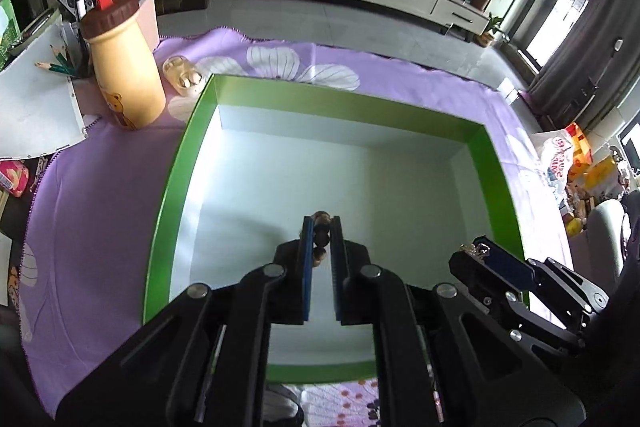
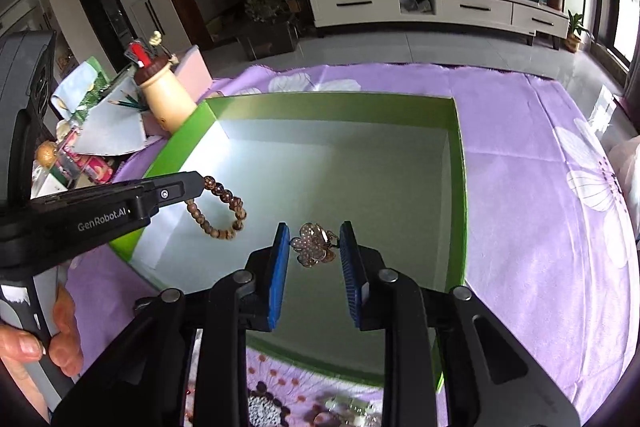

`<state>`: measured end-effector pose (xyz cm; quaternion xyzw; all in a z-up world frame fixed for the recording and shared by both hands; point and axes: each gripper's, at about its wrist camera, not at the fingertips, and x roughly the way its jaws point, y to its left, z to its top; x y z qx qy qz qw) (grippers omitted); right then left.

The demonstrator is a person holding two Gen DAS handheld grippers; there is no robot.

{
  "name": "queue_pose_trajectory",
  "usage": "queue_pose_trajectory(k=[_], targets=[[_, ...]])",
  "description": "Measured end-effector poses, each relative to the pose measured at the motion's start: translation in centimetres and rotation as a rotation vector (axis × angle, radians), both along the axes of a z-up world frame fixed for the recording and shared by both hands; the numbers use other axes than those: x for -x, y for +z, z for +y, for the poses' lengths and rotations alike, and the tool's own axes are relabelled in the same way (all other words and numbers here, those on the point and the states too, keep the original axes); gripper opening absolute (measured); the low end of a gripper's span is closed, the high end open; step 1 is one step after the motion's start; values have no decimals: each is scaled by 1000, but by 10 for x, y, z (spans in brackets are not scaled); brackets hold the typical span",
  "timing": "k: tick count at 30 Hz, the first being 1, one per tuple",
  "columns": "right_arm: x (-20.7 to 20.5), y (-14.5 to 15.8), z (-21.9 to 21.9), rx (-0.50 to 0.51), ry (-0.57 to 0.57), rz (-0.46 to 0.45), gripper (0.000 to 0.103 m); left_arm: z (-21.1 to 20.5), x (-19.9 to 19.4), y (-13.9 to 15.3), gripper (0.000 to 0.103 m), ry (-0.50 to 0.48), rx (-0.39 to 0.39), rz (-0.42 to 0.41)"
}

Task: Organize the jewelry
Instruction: 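Carry both items into the green box and open both tools to release them, then grasp the cream watch with the left tool while the right tool grasps a small dark ring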

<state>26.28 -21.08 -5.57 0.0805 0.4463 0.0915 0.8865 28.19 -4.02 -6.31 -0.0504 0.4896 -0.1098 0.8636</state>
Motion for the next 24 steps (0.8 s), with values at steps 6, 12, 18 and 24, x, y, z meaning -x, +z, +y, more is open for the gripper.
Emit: queue_pose_trajectory(k=[6, 12, 18, 24], targets=[[-6, -3, -8, 2, -34, 5, 52, -1, -5, -3, 65, 22, -25, -3], [14, 5, -15, -25, -26, -14, 52, 12, 12, 9, 68, 23, -38, -45], [41, 15, -13, -47, 11, -31, 52, 30, 43, 24, 73, 24, -46, -72], [69, 23, -5, -31, 50, -44, 52, 51, 78, 32, 76, 27, -30, -77]])
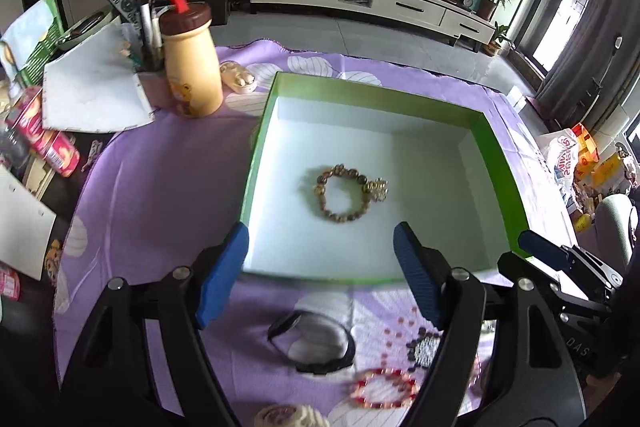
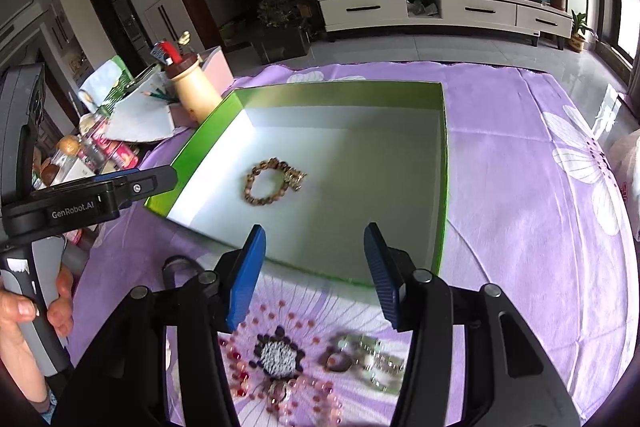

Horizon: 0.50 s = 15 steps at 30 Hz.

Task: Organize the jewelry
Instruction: 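Grasp the cream watch with the left tool while the right tool grasps a small dark ring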

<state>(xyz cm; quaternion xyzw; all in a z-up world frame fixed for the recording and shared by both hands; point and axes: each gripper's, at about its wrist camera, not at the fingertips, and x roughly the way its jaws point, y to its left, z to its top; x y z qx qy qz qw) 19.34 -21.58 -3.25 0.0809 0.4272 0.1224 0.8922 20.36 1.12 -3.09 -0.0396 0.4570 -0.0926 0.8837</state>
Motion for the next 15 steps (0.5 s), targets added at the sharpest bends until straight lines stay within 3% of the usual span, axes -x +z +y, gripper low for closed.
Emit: queue_pose_trajectory(k=[8, 15], targets=[[36, -6, 14, -10, 54, 21, 52, 36, 49, -17, 76, 21, 51, 46], [67, -23, 29, 8, 96, 62, 52, 55, 92, -40, 76, 36, 29, 83]])
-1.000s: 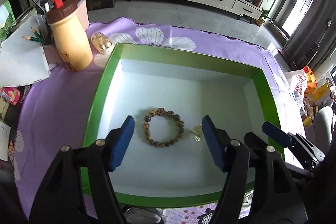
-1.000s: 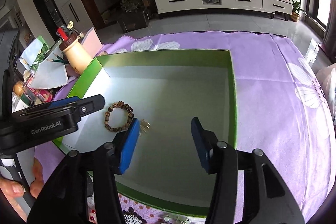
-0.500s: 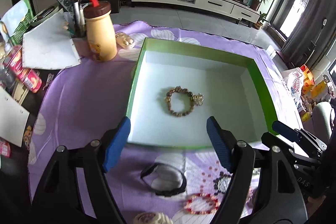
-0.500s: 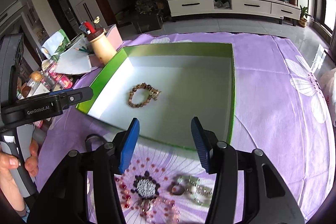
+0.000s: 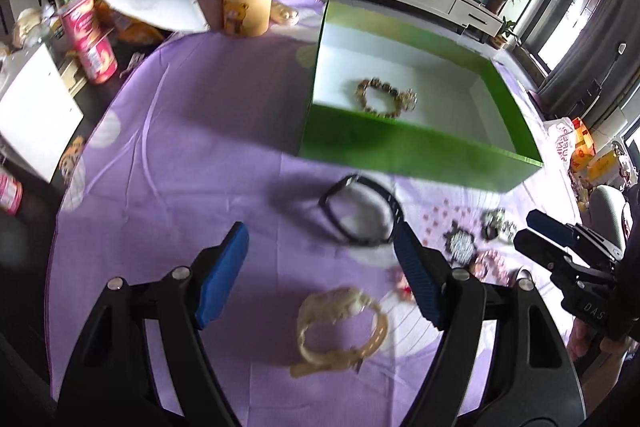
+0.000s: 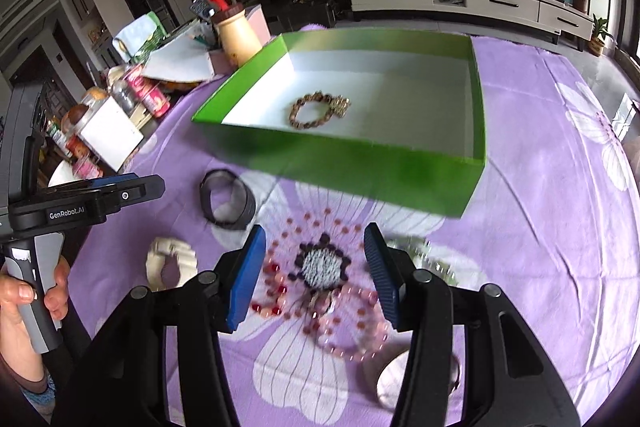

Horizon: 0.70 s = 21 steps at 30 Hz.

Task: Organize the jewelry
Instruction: 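Grasp the cream watch with the left tool while the right tool grasps a small dark ring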

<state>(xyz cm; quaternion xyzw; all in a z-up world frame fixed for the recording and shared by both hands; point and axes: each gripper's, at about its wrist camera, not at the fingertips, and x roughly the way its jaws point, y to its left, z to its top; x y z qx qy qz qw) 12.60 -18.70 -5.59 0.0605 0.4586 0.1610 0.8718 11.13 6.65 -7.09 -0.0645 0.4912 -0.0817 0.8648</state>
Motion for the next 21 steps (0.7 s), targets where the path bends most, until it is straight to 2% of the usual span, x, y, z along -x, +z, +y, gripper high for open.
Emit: queue_pose_trajectory(k=[8, 12, 17, 21], targets=[[32, -21, 9, 65, 8, 2, 52, 2, 36, -23, 76, 0, -16, 37], [39, -33, 12, 107, -18, -11, 51, -2, 40, -29, 76, 3, -29, 35], [38, -42, 19, 148, -17, -22, 42, -10, 43, -37, 76, -8, -60, 36], [33, -48, 24, 175, -13, -28, 36, -14, 43, -42, 67, -14, -91, 32]])
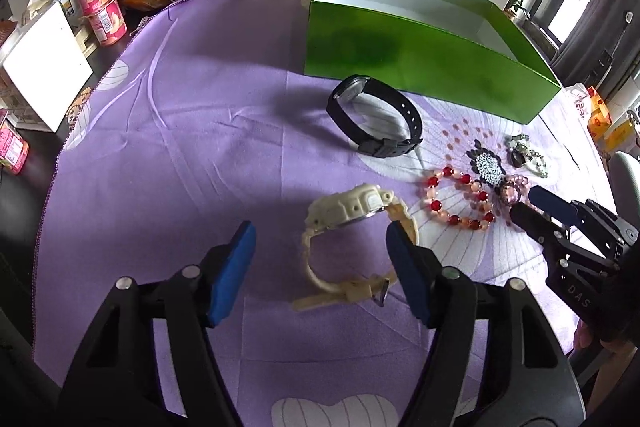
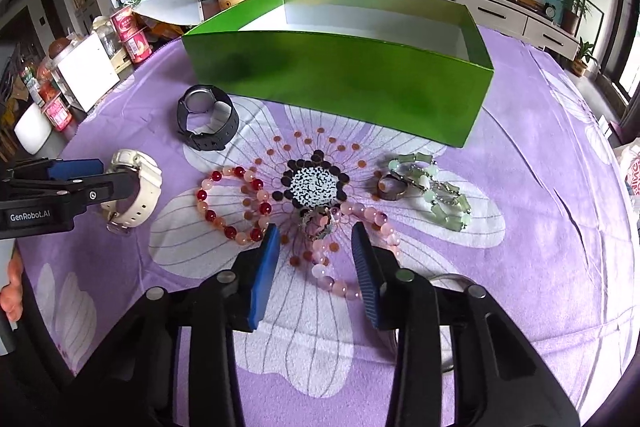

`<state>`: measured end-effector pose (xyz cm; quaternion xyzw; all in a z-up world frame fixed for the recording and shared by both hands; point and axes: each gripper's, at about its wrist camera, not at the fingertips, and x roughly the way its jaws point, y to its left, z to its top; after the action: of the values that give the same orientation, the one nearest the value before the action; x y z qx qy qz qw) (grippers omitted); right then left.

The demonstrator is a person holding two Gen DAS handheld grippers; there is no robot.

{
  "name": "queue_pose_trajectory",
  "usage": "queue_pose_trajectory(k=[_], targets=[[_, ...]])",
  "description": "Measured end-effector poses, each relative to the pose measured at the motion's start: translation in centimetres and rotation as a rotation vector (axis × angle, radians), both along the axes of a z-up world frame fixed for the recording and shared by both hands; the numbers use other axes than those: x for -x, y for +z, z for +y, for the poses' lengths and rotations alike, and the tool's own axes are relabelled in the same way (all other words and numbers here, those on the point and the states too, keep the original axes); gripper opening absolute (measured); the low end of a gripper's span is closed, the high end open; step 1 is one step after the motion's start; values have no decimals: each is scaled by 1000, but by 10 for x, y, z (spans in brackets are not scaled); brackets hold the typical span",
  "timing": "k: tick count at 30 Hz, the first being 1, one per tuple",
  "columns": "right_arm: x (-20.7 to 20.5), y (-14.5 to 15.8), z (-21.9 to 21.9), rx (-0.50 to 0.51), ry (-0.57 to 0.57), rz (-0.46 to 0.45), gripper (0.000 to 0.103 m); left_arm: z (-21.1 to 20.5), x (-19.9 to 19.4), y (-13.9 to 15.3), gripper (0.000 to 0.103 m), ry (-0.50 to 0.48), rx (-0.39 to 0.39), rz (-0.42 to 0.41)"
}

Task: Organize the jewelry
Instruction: 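Grasp the cream watch with the left tool while the right tool grasps a small dark ring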

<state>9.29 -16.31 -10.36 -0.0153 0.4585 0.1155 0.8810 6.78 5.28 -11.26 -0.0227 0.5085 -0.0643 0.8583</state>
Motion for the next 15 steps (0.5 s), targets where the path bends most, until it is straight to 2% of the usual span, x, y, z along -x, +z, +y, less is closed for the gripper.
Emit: queue_pose_trajectory(k=[4, 6, 10, 15], targets=[[-3, -5, 5, 25, 2, -4, 32, -1, -3, -7, 49, -6, 5, 18], [-4, -7, 6, 28, 3, -8, 28, -1, -5, -10, 46, -3, 5, 23], [-5, -10, 6, 33, 3, -9, 23, -3, -6, -13, 30, -11, 11, 24], [-5, -9, 3, 9, -4, -20, 20, -5, -5, -13, 22, -15, 2, 11]])
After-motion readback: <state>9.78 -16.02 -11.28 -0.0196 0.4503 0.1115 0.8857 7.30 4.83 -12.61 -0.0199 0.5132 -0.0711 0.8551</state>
